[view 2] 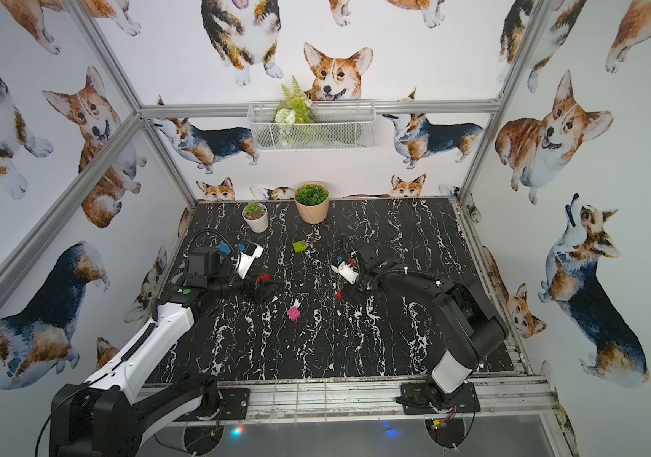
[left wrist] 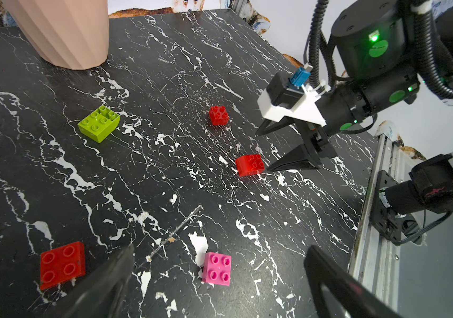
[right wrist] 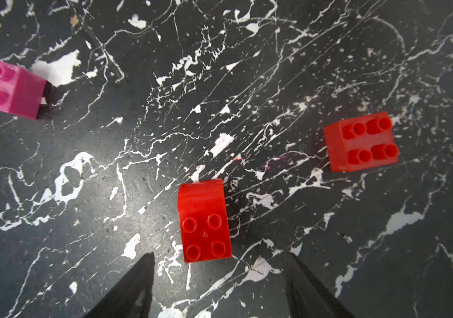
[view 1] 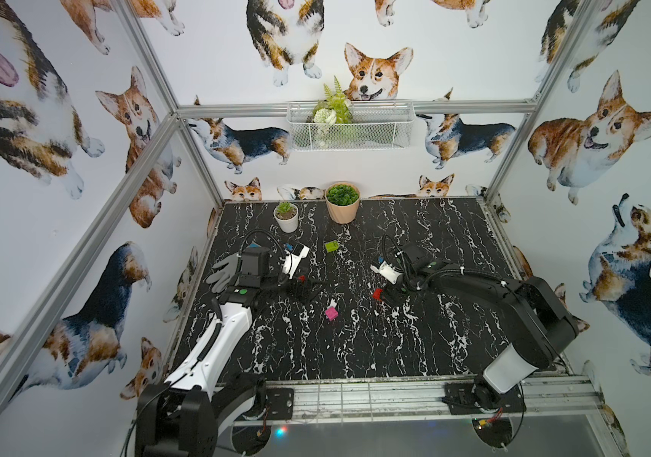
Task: Assemble the letter s with lego
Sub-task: Pick up the lego brick from the center of the board, then place the lego brick at the center of the board.
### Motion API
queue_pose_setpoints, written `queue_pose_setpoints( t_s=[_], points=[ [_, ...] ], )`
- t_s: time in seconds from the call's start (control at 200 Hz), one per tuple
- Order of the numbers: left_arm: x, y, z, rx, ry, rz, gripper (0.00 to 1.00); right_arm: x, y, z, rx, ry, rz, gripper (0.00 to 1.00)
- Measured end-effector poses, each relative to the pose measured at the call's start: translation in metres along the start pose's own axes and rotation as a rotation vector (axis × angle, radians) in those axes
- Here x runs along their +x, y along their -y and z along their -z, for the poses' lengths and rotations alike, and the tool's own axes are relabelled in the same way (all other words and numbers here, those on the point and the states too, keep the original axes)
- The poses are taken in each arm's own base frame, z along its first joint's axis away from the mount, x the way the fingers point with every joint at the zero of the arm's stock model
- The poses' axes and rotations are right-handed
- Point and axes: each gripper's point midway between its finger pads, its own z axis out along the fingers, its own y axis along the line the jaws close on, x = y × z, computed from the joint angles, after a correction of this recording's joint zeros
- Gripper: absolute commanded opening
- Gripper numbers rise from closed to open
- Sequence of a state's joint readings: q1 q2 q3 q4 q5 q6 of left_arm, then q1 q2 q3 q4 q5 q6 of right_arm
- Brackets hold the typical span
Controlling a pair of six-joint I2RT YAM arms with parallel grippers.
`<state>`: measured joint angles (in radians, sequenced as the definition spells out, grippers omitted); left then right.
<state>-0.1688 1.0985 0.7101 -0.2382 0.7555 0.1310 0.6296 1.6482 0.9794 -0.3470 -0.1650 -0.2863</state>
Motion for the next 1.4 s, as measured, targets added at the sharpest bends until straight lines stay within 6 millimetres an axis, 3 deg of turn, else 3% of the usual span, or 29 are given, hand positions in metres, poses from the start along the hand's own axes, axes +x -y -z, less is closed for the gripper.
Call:
queue_pose_setpoints(
  t_s=[0.32,0.546,0.691,0.891,1.051,1.401],
  points=[
    [0.002,-0.001,-0.001,0.001,-0.01,-0.014,1.0,0.012,-0.009,-0.021,-0.026,-0.118,0.086,0.64],
    [0.006,-0.001,-0.001,0.0,-0.026,-0.013,1.0,0.014,-0.008,-0.028,-0.017,-0.146,0.136,0.34],
    [0.007,-0.001,-0.001,-0.002,-0.032,-0.016,1.0,0.011,-0.007,-0.03,-0.017,-0.151,0.172,0.24],
    [0.006,-0.002,0.002,-0.02,-0.048,-0.039,1.0,-0.002,-0.014,-0.024,-0.054,-0.138,0.296,0.24],
    [0.01,-0.008,0.006,-0.072,-0.076,-0.041,1.0,-0.033,-0.023,-0.027,-0.168,-0.12,0.467,0.24],
    [0.014,-0.015,0.015,-0.142,-0.095,-0.032,1.0,-0.036,-0.025,-0.046,-0.241,-0.179,0.608,0.28]
  ],
)
